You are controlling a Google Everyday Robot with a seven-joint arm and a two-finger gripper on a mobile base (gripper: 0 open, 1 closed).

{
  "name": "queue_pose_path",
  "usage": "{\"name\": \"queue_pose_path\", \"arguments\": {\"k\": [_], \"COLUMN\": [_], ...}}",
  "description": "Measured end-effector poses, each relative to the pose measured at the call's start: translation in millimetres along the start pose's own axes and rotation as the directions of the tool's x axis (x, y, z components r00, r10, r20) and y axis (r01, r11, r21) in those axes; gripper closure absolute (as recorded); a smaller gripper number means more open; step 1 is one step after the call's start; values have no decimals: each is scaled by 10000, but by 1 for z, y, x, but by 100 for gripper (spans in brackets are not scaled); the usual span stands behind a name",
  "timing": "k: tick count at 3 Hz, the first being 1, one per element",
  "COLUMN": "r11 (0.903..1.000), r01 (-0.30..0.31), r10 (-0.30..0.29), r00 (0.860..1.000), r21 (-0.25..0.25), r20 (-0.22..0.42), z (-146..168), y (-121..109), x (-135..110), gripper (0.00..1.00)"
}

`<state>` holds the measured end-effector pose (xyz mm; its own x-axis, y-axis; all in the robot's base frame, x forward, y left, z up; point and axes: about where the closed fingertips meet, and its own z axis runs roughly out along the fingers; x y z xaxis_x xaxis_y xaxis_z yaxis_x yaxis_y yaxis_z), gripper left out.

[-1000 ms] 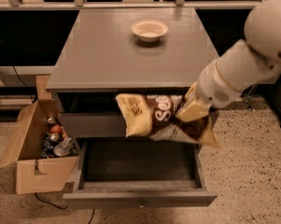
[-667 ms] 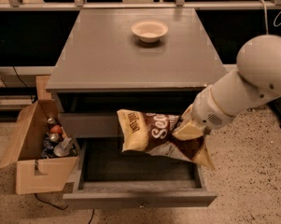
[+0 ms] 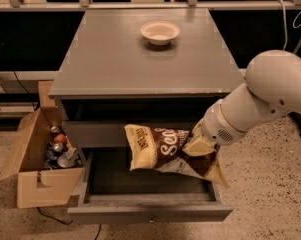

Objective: Place brown chip bag into middle drawer

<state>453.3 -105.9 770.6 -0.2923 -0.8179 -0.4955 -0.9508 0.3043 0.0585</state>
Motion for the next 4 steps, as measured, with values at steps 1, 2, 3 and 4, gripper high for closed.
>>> {"name": "queue_pose_path", "arguments": {"k": [1,2,3,4], "r11": [9998,9989,9967,9932], "r01": [-160,-467,-770,-1103], "r10": [159,466,756,1070], "r00": [9999,9987,9959,9909], "r21": [-84,63,261,376], "r20": [-46,186,498,812], "z": [37,74,109,140], "y": [-4,-15,-28,-39], "x": [14,30,40,48], "gripper": [100,100,100,86]}}
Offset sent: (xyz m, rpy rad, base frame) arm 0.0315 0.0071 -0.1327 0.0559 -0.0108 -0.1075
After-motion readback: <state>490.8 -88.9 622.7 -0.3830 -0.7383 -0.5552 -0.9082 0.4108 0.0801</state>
